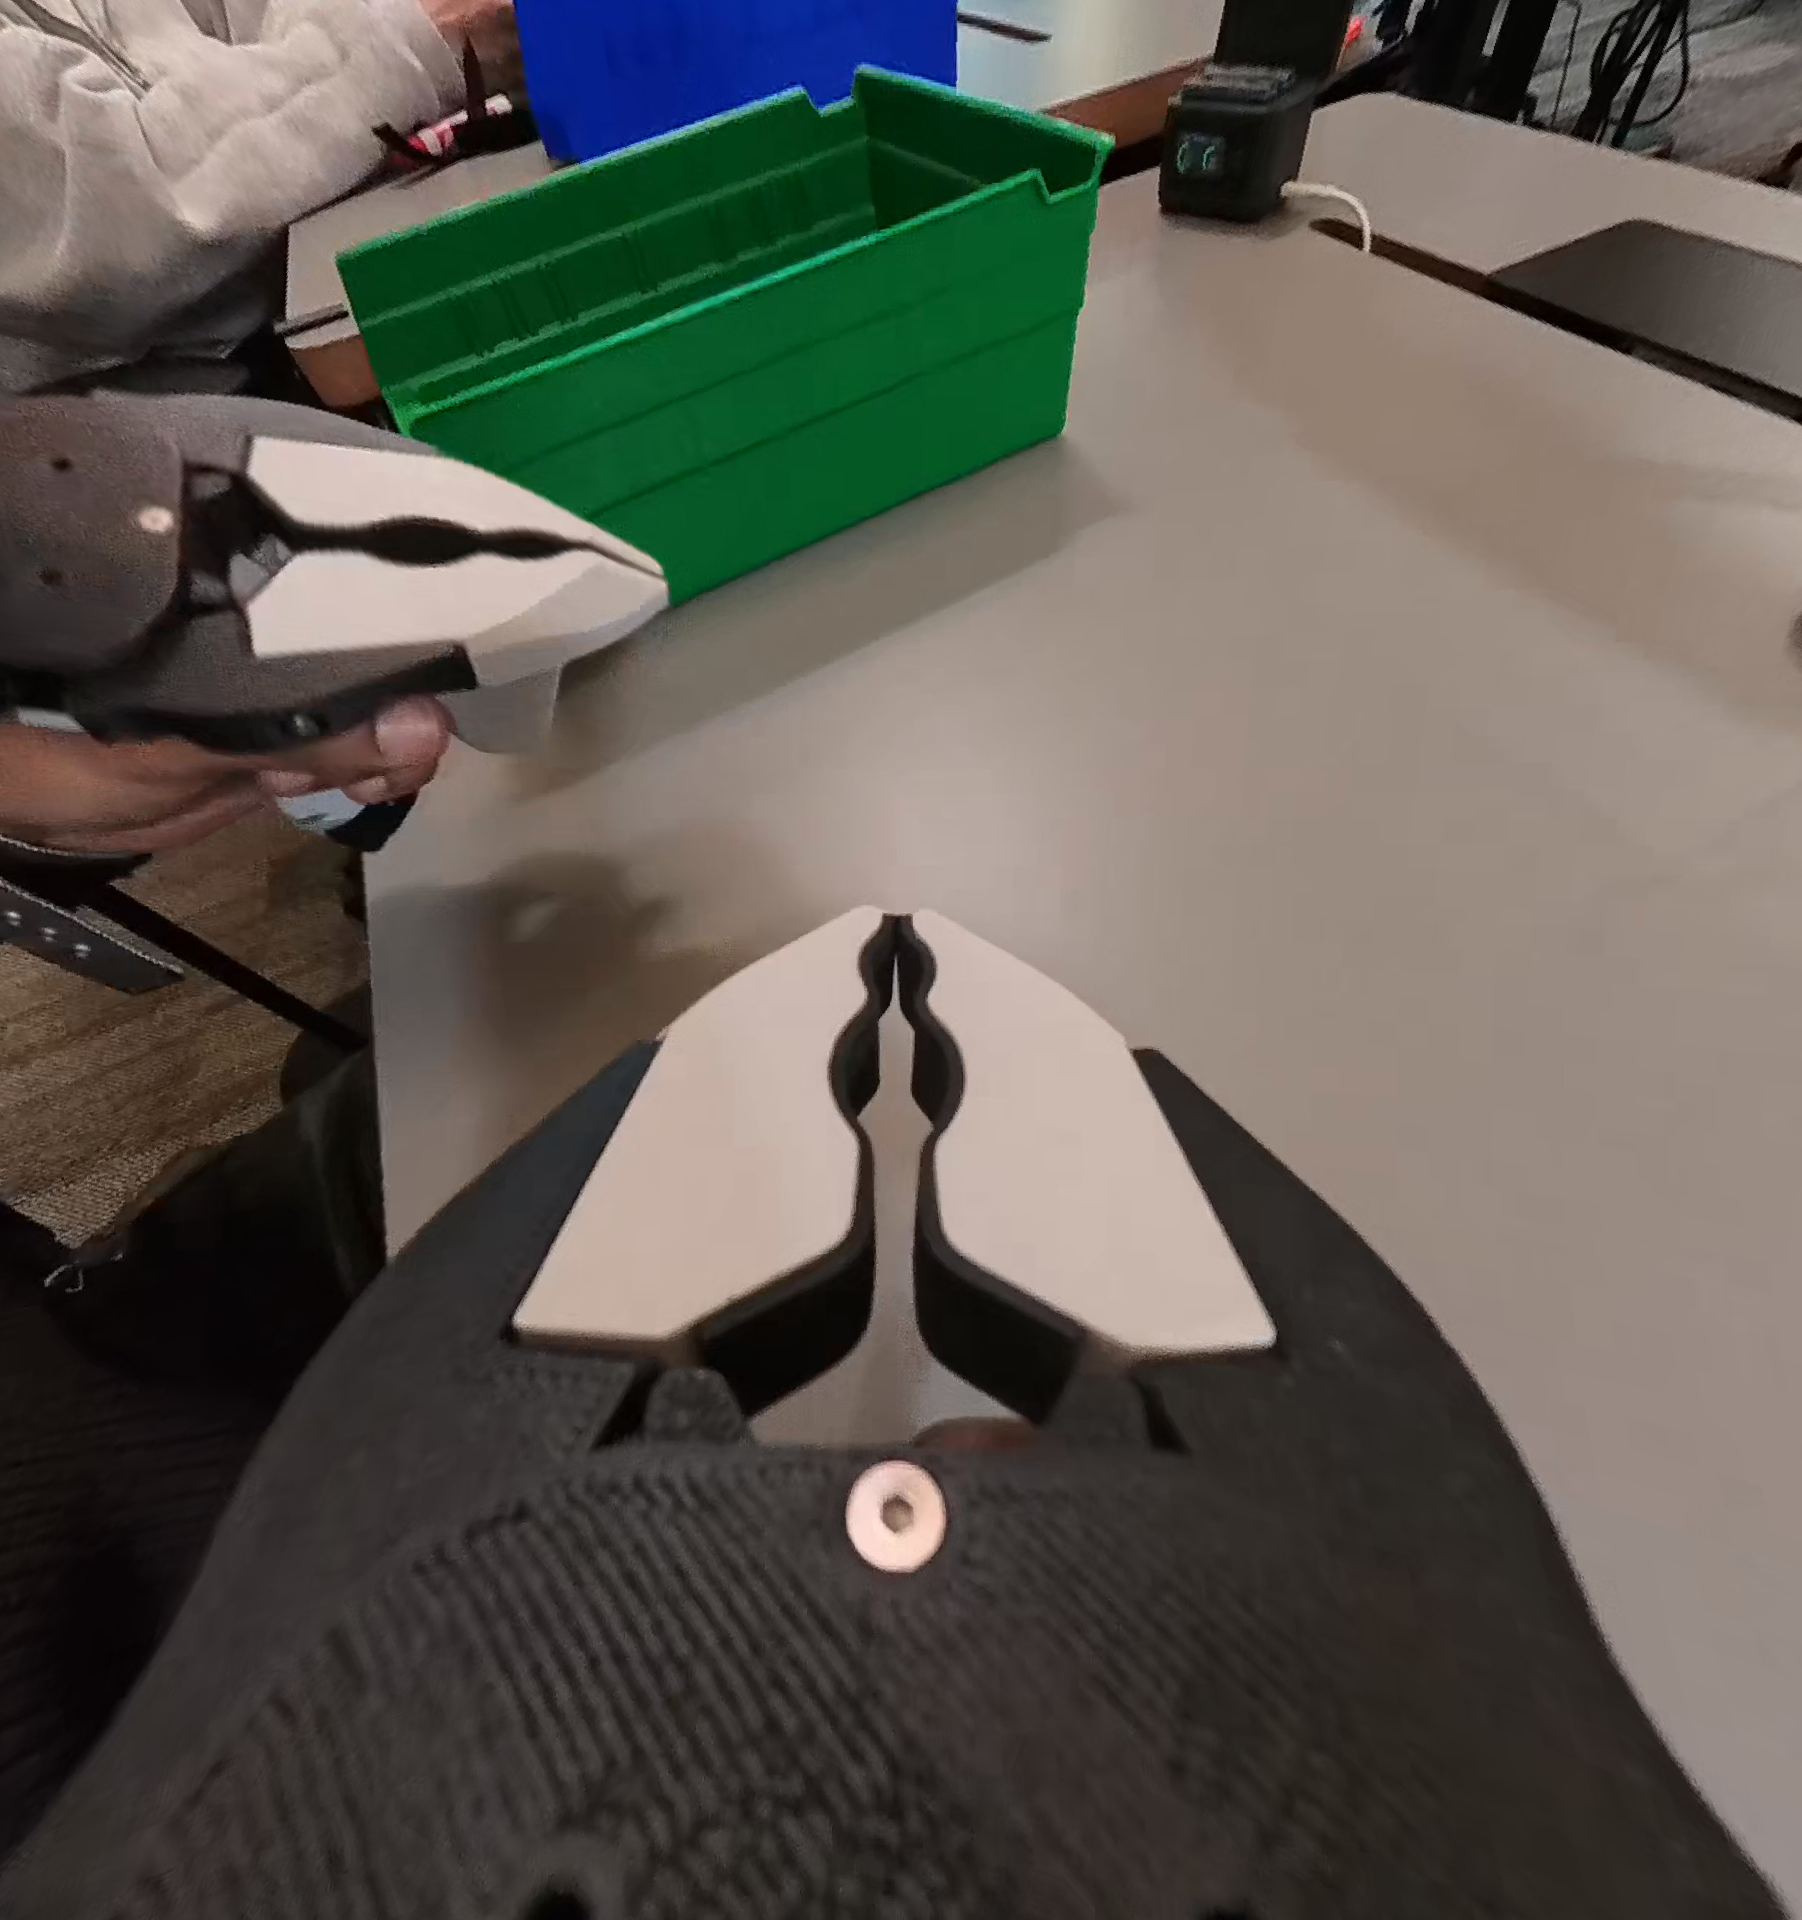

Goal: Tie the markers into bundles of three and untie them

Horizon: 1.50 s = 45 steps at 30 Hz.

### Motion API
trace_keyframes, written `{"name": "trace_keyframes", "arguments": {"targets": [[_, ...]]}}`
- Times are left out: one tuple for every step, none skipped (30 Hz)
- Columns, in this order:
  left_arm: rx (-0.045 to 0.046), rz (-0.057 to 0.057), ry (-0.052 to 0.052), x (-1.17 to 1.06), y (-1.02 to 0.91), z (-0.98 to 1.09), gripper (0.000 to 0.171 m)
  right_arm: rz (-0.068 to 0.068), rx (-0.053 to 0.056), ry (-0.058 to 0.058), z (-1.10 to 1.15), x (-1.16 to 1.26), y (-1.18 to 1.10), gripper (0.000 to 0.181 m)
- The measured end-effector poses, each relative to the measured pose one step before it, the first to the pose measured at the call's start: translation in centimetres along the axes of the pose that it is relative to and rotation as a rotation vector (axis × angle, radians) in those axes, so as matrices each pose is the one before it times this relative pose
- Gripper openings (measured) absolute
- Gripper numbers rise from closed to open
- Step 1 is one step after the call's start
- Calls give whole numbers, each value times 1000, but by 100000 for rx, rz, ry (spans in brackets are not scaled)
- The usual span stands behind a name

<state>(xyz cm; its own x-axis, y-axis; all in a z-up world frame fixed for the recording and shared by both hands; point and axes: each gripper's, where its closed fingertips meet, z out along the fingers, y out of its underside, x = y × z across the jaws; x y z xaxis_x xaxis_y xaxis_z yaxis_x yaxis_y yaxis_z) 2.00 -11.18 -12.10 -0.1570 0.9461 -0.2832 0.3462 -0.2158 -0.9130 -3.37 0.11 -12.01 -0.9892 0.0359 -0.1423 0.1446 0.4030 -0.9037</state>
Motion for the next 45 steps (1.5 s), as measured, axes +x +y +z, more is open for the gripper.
{"name": "trace_keyframes", "arguments": {"targets": [[294,1361,476,316,-132,-95,0,-384,1867,-54,-107,-232,-264,0],[329,-2645,2735,505,-178,-58,0,-548,1686,-279,-147,-302,-258,0],[278,-4022,4838,713,-141,-27,0,-1311,1267,-1499,-177,-499,-206,0],[-92,-3576,4706,646,-30,40,0,-1446,1307,-891,-197,-454,-214,0],[184,-2540,2663,345,-16,88,4,-1325,1838,769,-219,-247,-261,0],[338,-885,2468,298,-11,142,5,-1611,1908,1805,-237,-106,-244,0],[-57,-156,1996,247,35,204,10,-1993,1559,1859,-194,-61,-176,0],[-354,-149,2608,364,56,280,17,-1991,609,1733,-159,-39,-17,0],[-1534,-830,4084,641,224,364,23,-1892,-121,1318,-136,-67,127,0],[-2602,-2100,5517,892,333,429,30,-1281,-396,1233,-114,-62,195,3],[-2462,-3217,6156,987,279,468,37,-704,-621,724,-105,-111,265,7],[-1794,-3112,5826,941,122,466,42,-415,-756,210,-100,-150,288,14],[-770,-2312,4427,740,-75,445,46,-452,-478,294,-123,-135,277,19],[-363,-921,3170,547,-162,416,50,-441,-327,1132,-171,6,266,24],[-99,266,1658,311,-182,383,53,40,-201,2000,-218,179,260,27],[-89,867,540,140,-153,375,56,872,383,1297,-266,152,199,28],[-258,765,385,71,-101,399,59,1698,377,548,-304,126,204,28],[-371,3,555,60,-101,393,63,2035,-363,470,-300,181,278,28],[-576,-921,841,89,-89,407,67,1973,-1169,237,-284,232,375,27],[-627,-1350,1427,163,-114,400,71,2068,-1656,-81,-259,244,454,27],[-485,-1242,1752,223,-118,379,72,2599,-2107,-54,-219,279,552,26],[-401,-840,1544,208,-94,371,73,3145,-2299,-329,-179,291,604,26],[-557,-143,1461,199,-46,347,73,3722,-2000,-359,-158,299,566,26],[-653,469,1197,179,-19,312,73,4107,-1565,-426,-130,296,486,26],[-499,680,957,172,-40,269,72,4092,-1180,-650,-125,248,393,26],[-345,771,1104,206,-37,219,71,3746,-801,-738,-123,223,286,26],[-178,605,1138,228,-46,183,69,3147,-616,-516,-104,212,229,26],[42,500,1097,231,-69,118,66,2377,-508,100,-101,271,183,27],[196,437,772,192,-89,82,65,1455,-300,453,-86,289,146,28],[200,413,290,99,-49,56,65,808,-171,747,-68,276,121,28],[-23,533,193,52,-6,24,64,302,-134,692,-37,230,92,28],[-92,314,-25,-7,34,2,63,-181,-176,572,12,190,68,28],[-87,-50,-188,-72,39,-15,62,-389,-335,571,65,163,81,28],[39,-218,-184,-92,27,-30,61,-337,-707,249,128,109,131,28],[-79,-123,-15,-113,65,-30,60,-200,-963,-33,187,71,177,29],[-499,-46,-244,-161,159,-31,60,-149,-1066,-98,239,64,213,31],[-1020,17,-508,-219,270,-26,60,-247,-1187,-87,277,87,218,33],[-1402,250,-468,-224,358,-38,60,-589,-1353,-411,316,37,217,34],[-1483,464,-654,-245,369,-57,59,-710,-1465,-567,315,18,176,35],[-1241,315,-1221,-305,332,-90,59,-167,-1716,-852,318,-17,139,35],[-857,153,-1325,-301,254,-152,58,271,-1348,-1582,322,-75,-2,37],[-288,-121,-1145,-251,179,-182,57,530,-734,-1704,296,-72,-93,38],[293,-208,-600,-163,114,-252,55,796,-102,-1774,269,-74,-181,38],[821,-304,-337,-119,28,-286,49,1078,664,-1768,220,-76,-298,38],[934,-655,-652,-131,0,-321,46,1079,1323,-1757,194,-63,-409,38]]}}
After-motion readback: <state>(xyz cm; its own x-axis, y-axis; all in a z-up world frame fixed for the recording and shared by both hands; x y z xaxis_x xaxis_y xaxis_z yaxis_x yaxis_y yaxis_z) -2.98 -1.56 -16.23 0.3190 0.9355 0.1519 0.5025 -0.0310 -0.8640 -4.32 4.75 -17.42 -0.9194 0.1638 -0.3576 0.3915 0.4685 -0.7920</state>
